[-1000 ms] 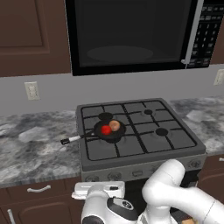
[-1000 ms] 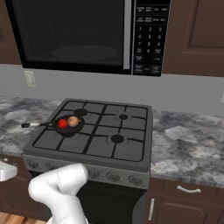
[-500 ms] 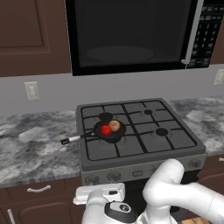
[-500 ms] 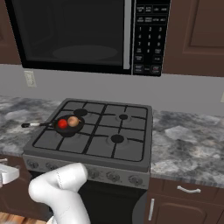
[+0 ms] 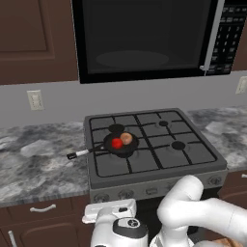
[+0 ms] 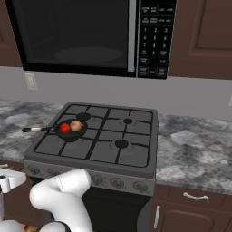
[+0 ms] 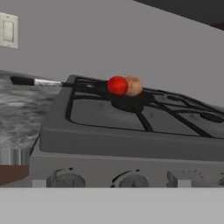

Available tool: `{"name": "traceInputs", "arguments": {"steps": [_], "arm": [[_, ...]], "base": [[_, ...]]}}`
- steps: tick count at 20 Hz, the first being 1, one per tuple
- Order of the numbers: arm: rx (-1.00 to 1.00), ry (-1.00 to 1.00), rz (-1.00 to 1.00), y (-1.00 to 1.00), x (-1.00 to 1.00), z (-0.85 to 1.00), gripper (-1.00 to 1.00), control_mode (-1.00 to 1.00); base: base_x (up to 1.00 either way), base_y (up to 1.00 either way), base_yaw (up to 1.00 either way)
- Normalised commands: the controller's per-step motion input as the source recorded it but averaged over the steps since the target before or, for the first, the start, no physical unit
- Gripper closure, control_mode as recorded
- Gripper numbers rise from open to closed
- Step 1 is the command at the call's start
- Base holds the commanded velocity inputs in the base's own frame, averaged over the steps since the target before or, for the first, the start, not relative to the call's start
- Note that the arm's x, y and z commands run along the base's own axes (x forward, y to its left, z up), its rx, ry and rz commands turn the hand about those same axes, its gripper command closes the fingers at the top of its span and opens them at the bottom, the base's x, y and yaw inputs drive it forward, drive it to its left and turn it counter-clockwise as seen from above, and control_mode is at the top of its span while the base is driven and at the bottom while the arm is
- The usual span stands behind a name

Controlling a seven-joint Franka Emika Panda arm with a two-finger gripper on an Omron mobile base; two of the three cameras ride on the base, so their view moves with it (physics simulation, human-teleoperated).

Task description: Place the pan on the front left burner on the stove. Then place the tomato and the onion in the pan and turn on the front left burner.

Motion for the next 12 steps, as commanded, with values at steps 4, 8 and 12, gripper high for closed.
{"name": "traceInputs", "arguments": {"steps": [4, 8, 12], "arm": [[-0.01, -0.01, 0.00, 0.00, 0.20, -0.38, -1.00, -1.00], [0.00, -0.03, 0.00, 0.00, 0.27, -0.26, -1.00, -1.00], [0.00, -0.04, 0.00, 0.03, 0.32, -0.27, -1.00, -1.00]], "base": [[0.00, 0.00, 0.00], [0.00, 0.00, 0.00], [0.00, 0.00, 0.00]]}}
